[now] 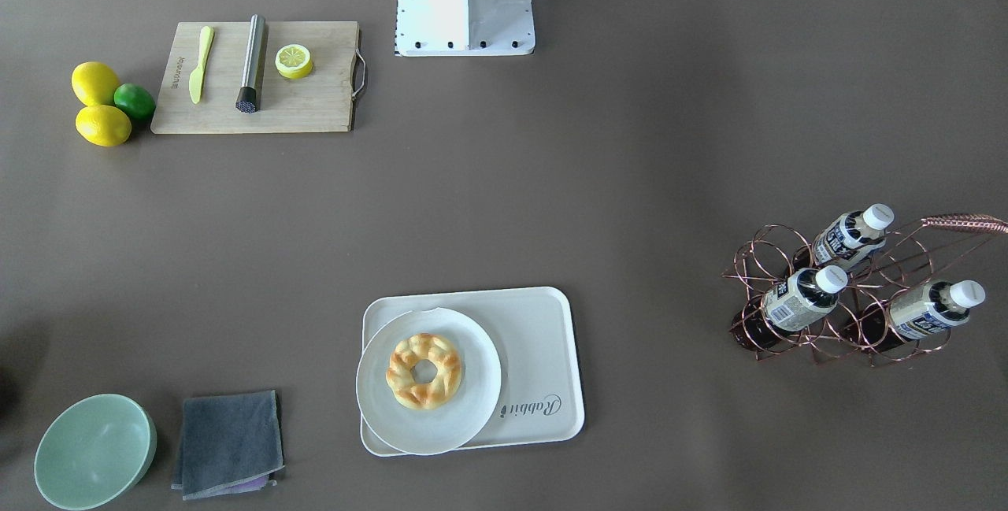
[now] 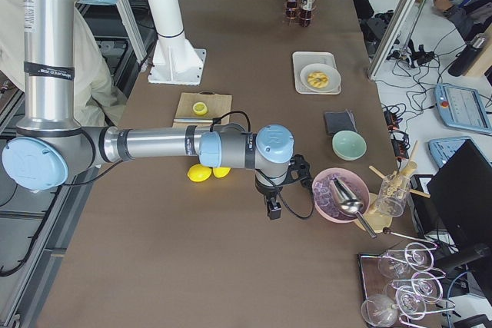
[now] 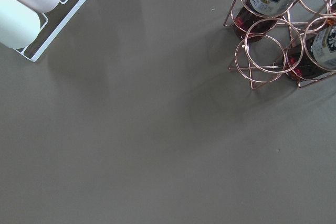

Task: Place tea on tray

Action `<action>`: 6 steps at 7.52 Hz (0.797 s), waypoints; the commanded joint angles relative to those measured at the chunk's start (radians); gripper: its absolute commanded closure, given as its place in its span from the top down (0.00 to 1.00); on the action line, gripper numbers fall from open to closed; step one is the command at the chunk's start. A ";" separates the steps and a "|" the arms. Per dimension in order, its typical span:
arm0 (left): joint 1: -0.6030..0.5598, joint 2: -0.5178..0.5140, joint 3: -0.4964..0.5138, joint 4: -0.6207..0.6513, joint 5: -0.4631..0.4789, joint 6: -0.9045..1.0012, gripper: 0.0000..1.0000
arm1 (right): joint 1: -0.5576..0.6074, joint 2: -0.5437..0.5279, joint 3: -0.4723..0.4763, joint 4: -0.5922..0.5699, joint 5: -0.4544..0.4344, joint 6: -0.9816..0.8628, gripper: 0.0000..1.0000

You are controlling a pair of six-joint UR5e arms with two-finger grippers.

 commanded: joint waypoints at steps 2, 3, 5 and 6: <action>0.005 -0.006 0.001 -0.033 0.005 -0.002 0.97 | 0.000 -0.010 -0.001 0.000 -0.001 0.001 1.00; 0.006 -0.009 0.001 -0.034 0.005 -0.002 0.97 | 0.002 -0.008 -0.004 0.000 -0.002 0.001 1.00; 0.041 -0.017 -0.001 -0.036 0.006 -0.059 0.97 | 0.002 -0.008 -0.004 0.000 -0.004 -0.001 1.00; 0.066 -0.023 0.004 -0.063 0.009 -0.103 0.97 | 0.002 -0.005 -0.001 0.000 -0.002 0.001 1.00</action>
